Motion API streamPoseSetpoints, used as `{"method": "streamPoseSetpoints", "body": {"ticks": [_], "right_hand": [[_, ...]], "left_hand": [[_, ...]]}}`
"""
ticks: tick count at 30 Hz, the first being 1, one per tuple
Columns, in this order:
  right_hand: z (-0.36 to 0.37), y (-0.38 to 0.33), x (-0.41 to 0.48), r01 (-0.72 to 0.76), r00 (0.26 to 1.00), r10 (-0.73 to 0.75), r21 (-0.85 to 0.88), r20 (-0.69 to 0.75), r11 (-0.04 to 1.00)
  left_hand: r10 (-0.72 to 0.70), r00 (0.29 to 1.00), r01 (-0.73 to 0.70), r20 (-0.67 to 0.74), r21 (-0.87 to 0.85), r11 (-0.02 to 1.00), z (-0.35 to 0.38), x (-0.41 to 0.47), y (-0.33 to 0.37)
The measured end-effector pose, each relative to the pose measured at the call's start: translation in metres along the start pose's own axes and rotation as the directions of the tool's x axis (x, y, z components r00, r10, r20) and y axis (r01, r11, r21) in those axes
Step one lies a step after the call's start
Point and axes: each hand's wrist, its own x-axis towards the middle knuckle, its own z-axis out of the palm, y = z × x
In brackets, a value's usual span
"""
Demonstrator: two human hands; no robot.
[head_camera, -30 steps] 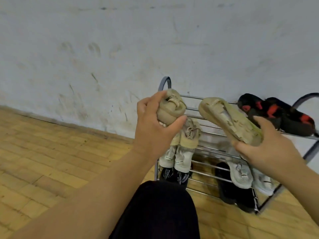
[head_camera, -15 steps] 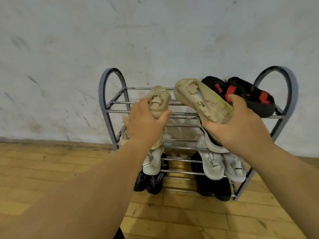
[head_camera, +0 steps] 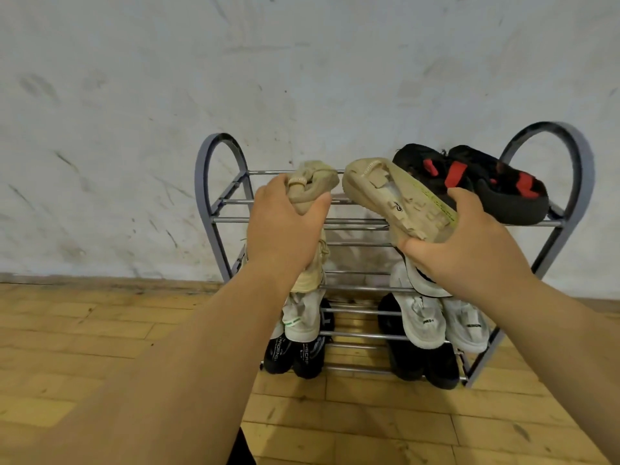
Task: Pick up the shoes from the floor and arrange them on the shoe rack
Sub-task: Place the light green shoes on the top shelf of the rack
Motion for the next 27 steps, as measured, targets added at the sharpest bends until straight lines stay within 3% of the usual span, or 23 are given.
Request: {"method": "streamPoseSetpoints", "body": {"ticks": [5,10,15,18,20,22,25,27], "right_hand": [[-0.004,-0.001,-0.003,-0.022,1.000,0.021,0.038,0.009,0.999],[-0.002,0.002,-0.004,-0.011,1.000,0.011,0.014,0.012,1.000],[-0.003,0.008,-0.005,0.033,0.999,-0.033,-0.026,0.020,0.999],[-0.012,0.008,-0.004,0.061,0.996,-0.060,-0.012,0.066,0.998],[-0.024,0.010,-0.001,0.118,0.983,-0.112,-0.029,0.142,0.993],[-0.039,0.013,0.000,0.196,0.949,-0.183,-0.025,0.257,0.980],[-0.054,0.014,-0.003,0.262,0.881,-0.260,0.050,0.395,0.964],[-0.055,0.013,-0.006,0.280,0.851,-0.292,0.094,0.437,0.956]], "left_hand": [[0.049,0.999,-0.049,0.007,-0.015,0.999,0.001,0.020,-0.003],[-0.020,0.990,-0.022,0.142,0.282,0.959,0.026,0.034,-0.022],[-0.008,0.983,-0.048,0.183,0.302,0.952,0.025,0.029,-0.019],[0.102,0.967,-0.159,0.235,0.236,0.959,0.008,0.017,0.000],[0.267,0.907,-0.333,0.326,0.168,0.928,-0.007,0.011,0.018],[0.373,0.793,-0.481,0.481,0.121,0.868,-0.028,0.007,0.031],[0.321,0.594,-0.559,0.738,0.092,0.824,-0.057,0.001,0.035],[0.247,0.515,-0.507,0.821,0.059,0.860,-0.069,-0.004,0.030]]}}
